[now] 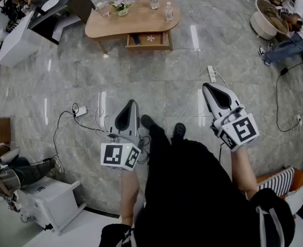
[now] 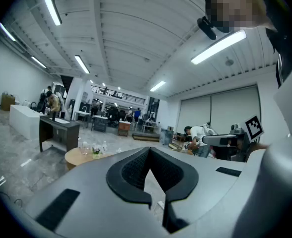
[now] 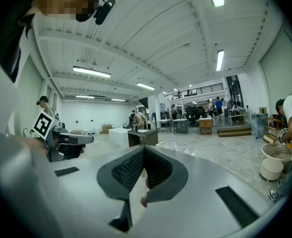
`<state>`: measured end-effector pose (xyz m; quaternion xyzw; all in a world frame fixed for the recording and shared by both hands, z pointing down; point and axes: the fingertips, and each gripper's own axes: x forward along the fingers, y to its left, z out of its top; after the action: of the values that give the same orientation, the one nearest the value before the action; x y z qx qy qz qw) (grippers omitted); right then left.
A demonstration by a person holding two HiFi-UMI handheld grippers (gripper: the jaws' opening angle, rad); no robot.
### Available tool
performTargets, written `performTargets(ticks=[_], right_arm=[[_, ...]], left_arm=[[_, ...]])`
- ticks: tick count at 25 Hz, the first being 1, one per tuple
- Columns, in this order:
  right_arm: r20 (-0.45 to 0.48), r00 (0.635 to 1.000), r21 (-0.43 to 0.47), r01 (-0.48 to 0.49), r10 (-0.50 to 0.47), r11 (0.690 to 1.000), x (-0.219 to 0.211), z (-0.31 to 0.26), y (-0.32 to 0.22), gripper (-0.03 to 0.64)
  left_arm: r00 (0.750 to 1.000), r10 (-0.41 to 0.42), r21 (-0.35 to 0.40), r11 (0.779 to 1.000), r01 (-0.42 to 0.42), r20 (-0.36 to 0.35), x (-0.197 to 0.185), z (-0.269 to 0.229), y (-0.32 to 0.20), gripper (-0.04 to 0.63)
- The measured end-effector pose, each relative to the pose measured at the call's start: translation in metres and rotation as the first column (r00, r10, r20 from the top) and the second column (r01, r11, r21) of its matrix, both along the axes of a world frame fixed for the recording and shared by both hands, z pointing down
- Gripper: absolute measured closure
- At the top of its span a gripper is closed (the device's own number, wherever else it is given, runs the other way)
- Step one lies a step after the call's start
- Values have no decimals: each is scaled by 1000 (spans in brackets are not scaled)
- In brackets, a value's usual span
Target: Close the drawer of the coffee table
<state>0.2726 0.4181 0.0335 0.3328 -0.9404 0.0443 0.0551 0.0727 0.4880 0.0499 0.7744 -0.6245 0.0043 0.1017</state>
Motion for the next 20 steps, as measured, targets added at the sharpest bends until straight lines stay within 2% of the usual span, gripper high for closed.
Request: performTargets(ticks=[10,16,20], right_arm=[[13,1000,-9,-12,13,1000,15,2,3,604],[81,997,-29,19,-17,999,17,1,6,604],[58,998,-45,31,-29,998,15,12,1,604]], left_arm=[[1000,22,-7,1000,-22,6,15,1,-5,581],[999,17,-15,1000,-17,27,24,-2,-5,581],[1000,14,-26,1000,-13,28,25,1,-8,581]])
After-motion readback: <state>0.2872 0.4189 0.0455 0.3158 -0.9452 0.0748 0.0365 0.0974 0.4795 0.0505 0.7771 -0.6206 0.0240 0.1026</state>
